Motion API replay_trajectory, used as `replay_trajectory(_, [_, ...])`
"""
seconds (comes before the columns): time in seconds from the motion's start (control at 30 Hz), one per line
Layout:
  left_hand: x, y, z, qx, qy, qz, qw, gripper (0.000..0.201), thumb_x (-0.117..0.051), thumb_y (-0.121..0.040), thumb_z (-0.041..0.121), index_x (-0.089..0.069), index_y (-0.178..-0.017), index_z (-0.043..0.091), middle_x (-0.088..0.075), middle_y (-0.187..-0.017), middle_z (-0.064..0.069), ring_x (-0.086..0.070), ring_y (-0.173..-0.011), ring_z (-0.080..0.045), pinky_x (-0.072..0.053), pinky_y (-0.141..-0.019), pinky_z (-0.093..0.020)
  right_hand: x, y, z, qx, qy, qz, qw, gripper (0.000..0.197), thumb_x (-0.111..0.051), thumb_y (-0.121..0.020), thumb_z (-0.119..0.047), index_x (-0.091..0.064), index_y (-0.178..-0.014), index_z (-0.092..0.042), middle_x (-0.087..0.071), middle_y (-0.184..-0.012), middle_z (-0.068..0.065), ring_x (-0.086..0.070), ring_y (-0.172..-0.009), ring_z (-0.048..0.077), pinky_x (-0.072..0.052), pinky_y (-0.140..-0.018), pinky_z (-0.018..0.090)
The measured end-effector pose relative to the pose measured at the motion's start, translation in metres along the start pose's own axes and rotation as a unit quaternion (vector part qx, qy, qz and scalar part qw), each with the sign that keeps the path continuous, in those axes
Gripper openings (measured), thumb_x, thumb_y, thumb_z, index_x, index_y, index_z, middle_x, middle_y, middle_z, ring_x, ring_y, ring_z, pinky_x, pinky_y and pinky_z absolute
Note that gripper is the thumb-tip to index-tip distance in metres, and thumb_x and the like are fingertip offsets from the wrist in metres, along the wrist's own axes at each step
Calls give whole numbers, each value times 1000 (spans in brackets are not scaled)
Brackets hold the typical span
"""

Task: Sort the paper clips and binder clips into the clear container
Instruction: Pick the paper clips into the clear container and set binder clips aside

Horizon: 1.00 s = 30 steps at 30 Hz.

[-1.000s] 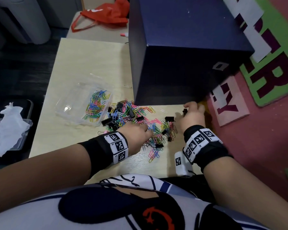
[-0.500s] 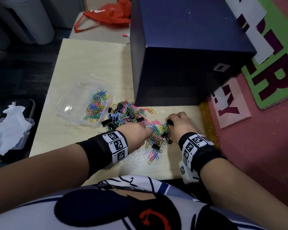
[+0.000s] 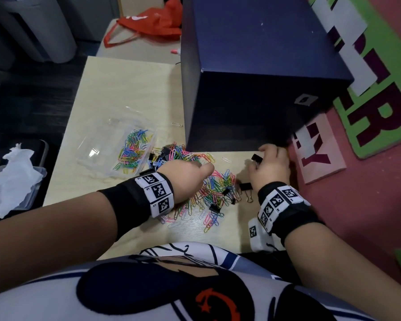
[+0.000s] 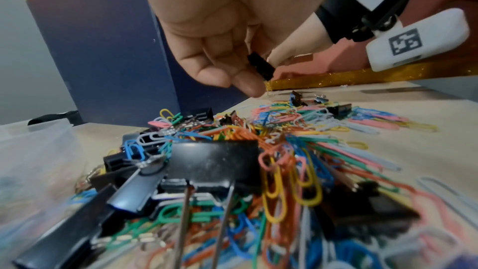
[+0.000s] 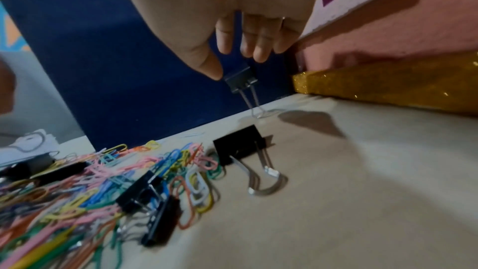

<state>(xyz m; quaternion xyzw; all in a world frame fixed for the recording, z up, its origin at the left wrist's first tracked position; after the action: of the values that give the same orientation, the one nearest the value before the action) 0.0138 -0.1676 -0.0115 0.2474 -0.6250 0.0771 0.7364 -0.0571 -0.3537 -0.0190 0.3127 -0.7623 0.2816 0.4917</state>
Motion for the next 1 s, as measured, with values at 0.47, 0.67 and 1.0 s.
replay_trajectory(0.47, [-2, -37, -1, -18, 101, 7, 995, 19, -45, -94, 16, -57, -109, 15, -60, -101, -9, -58, -94, -29, -45, -75, -32, -39, 40, -28, 155, 193, -294, 923, 34, -54, -89, -27, -51, -120, -14, -57, -113, 9, -60, -100, 31, -47, -82, 35])
replay_trajectory(0.67, [10, -59, 13, -25, 215, 14, 976, 43, -43, -98, 21, -40, -141, 29, -52, -137, -7, -51, -123, -25, -44, -100, -34, -17, 22, -13, 46, 65, -225, 971, 26, -54, -89, -18, -55, -115, -18, -60, -112, 7, -62, -94, 28, -50, -77, 31])
replay_trajectory(1.0, [-12, -41, 29, -98, 99, -70, 988, 21, -53, -89, 27, -61, -109, 29, -57, -106, 3, -54, -104, -21, -50, -86, -38, -20, 12, -2, -30, 171, -368, 913, 21, -59, -88, -27, -62, -105, -15, -63, -105, 4, -60, -93, 25, -47, -76, 27])
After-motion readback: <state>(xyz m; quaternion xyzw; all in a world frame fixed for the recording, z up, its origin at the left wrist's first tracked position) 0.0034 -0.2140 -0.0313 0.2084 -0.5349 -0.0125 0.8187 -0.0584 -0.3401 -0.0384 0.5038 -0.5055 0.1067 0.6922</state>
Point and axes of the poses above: each hand's wrist, its own y-axis away from the middle knuckle, its own x-axis out of the back of the hand, z = x × y, the point moved 5 cm from there along -y, towards the middle knuckle
